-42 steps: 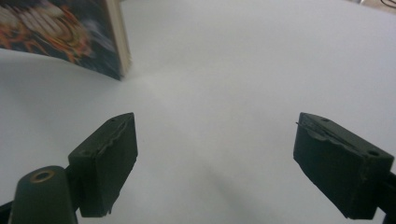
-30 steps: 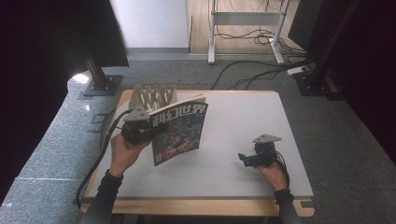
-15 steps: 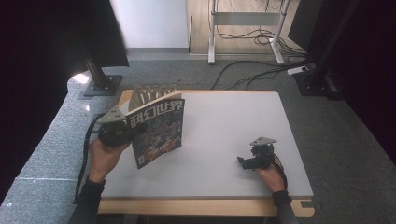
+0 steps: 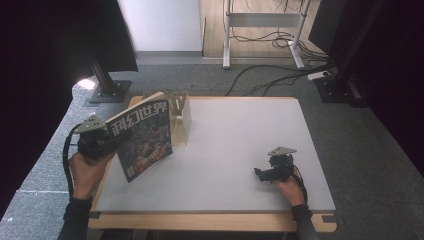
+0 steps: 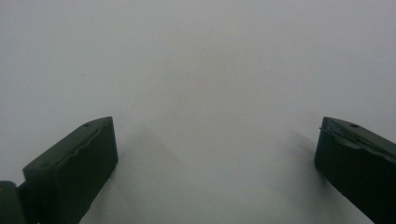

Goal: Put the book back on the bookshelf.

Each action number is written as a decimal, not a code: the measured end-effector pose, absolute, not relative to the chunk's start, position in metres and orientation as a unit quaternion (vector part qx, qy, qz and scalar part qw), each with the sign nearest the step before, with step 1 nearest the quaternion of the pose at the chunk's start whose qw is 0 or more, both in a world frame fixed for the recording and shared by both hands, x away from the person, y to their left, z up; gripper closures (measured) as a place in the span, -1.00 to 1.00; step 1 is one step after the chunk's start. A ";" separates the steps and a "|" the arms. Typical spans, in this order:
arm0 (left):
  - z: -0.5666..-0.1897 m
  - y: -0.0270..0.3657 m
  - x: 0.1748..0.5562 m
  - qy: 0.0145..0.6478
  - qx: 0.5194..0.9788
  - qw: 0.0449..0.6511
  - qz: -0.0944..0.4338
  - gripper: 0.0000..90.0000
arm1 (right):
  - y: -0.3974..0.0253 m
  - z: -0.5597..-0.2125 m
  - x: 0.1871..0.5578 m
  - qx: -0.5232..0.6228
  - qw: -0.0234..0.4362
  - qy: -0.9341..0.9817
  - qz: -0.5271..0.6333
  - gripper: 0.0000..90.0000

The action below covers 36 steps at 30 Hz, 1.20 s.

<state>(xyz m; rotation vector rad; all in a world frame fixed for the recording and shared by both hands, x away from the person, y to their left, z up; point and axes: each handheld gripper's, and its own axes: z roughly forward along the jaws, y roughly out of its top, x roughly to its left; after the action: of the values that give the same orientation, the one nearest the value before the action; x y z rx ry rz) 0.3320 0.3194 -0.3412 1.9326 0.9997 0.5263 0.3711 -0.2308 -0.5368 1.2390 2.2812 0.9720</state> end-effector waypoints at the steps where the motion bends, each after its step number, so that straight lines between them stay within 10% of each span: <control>1: -0.341 0.322 0.333 0.407 0.775 0.433 0.215 0.84 | -0.231 -0.537 0.371 0.439 0.184 0.809 0.345 -1.00; 36: -0.366 0.309 0.417 0.460 0.732 0.435 0.251 0.83 | -0.231 -0.537 0.371 0.439 0.184 0.808 0.346 -1.00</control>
<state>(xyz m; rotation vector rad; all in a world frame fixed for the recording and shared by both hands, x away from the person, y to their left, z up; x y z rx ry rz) 0.4167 0.3086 -0.3657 1.8218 1.1460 0.6256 0.3710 -0.2311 -0.5370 1.2388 2.2799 0.9752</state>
